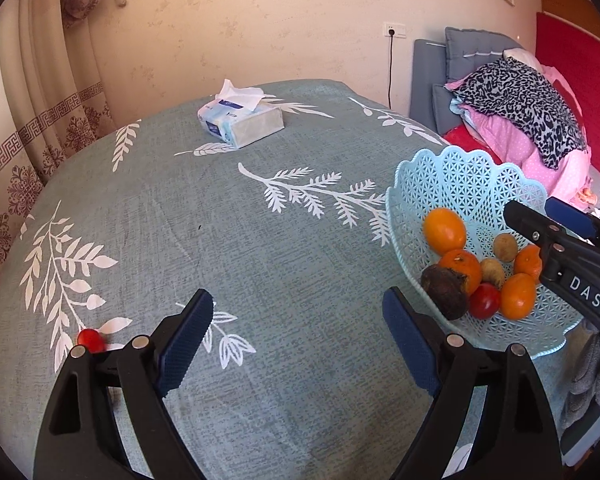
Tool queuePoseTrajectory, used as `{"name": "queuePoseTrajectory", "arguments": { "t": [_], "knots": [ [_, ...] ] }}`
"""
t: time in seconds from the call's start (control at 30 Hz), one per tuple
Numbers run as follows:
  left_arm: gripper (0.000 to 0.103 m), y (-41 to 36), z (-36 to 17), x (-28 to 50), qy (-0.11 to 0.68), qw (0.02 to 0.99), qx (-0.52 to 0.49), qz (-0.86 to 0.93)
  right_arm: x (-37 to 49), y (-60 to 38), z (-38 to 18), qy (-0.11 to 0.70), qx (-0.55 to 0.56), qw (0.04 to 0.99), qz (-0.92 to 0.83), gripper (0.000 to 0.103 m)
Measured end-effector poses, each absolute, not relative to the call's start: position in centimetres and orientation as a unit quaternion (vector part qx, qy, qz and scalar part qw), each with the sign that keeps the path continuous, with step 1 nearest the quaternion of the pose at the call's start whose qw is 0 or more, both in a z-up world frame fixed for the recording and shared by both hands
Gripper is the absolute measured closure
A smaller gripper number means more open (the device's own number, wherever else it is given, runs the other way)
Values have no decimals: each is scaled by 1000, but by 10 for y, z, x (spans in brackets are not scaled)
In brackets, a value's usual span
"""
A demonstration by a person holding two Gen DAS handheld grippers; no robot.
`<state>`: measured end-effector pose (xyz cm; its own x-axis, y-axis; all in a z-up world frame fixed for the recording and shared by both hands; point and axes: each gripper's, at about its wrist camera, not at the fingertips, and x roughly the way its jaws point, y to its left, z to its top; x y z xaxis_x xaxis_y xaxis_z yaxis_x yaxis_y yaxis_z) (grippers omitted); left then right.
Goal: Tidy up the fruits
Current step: 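Withdraw both tools toward the last passion fruit and red tomato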
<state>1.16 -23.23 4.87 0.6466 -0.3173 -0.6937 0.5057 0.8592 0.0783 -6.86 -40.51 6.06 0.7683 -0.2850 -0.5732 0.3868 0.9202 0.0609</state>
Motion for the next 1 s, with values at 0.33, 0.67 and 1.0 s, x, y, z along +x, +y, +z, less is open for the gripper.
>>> {"name": "queuePoseTrajectory", "arguments": {
  "t": [0.33,0.67,1.0],
  "knots": [
    [17,-187,45,16,363,906,108,-189,-68,-396,62,292,82,937,-174,34],
    [17,-143,43,21,369,914,81,-147,-67,-378,64,295,67,939,-165,34],
    [17,-109,39,20,358,925,84,-100,-63,-362,63,300,54,940,-154,34]
  ]
}}
